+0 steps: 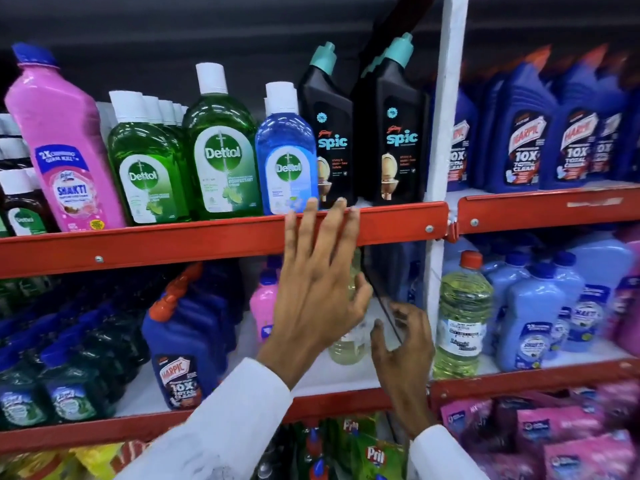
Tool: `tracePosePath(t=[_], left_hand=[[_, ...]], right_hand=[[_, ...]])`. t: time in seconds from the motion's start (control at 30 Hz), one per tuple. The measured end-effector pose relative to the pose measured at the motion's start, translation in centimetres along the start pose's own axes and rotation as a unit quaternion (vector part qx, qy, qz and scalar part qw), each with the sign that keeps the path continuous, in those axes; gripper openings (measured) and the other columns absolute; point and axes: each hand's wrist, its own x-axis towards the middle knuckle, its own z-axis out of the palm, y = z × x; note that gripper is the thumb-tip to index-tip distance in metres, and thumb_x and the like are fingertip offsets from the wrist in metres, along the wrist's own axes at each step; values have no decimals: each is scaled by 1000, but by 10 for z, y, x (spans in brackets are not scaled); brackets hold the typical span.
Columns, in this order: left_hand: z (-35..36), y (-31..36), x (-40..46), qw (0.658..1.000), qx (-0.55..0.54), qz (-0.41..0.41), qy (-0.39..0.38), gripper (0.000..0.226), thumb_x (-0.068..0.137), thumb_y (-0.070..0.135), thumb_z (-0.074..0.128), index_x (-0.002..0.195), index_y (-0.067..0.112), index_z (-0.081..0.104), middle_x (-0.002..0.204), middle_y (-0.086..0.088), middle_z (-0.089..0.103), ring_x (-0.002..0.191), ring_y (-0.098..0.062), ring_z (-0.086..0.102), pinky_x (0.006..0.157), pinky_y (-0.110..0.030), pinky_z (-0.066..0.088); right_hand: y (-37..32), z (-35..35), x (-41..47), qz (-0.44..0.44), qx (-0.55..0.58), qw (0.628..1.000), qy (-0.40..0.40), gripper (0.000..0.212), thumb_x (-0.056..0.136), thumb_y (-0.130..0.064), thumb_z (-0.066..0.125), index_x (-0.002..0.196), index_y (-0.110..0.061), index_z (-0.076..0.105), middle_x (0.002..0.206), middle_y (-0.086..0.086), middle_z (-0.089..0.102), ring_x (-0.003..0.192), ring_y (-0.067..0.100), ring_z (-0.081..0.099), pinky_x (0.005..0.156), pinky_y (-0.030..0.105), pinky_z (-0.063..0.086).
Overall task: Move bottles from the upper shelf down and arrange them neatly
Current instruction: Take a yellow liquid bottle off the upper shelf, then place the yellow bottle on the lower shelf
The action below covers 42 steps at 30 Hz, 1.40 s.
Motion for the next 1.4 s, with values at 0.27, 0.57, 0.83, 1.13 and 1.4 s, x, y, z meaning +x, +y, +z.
tracePosePath(t=[0.27, 0.57, 0.83, 1.13, 1.4], left_hand=[[23, 17, 10, 1000, 10, -8, -4, 87, 76, 35, 65, 153, 16, 31, 154, -12, 39, 147, -40, 28, 125, -60, 11], [26, 18, 10, 1000, 12, -8, 14, 80, 79, 31, 62, 152, 14, 33, 151, -14, 42, 144, -41, 31, 125, -60, 10], [24, 19, 11, 1000, 5, -14, 11, 81, 77, 27, 63, 151, 14, 34, 150, -13, 42, 144, -39, 31, 125, -61, 10], [23, 17, 12, 1000, 1, -12, -3, 84, 71, 20, 64, 150, 14, 35, 150, -11, 42, 142, -38, 32, 126, -59, 8], [13, 14, 13, 1000, -26, -5, 3, 73, 76, 16, 55, 147, 16, 41, 147, -7, 47, 136, -34, 38, 125, -54, 16]], right_hand=[[21, -62, 18, 82, -30, 983, 165, 56, 77, -6, 71, 127, -8, 46, 129, 15, 49, 120, 32, 46, 101, 41, 39], [66, -74, 49, 229, -101, 968, -11, 98, 55, -36, 82, 139, -14, 37, 129, 15, 60, 119, 34, 59, 99, 48, 51], [77, -85, 66, 252, -86, 962, -51, 83, 41, -40, 90, 114, -14, 61, 104, 9, 74, 91, 26, 72, 83, 38, 59], [47, -107, 59, 180, -39, 982, 44, 88, 40, -41, 88, 118, -17, 56, 107, 8, 68, 92, 27, 65, 85, 38, 56], [-23, -127, 46, 94, -5, 996, 7, 83, 38, -51, 81, 112, -19, 59, 99, 3, 70, 86, 24, 67, 78, 29, 52]])
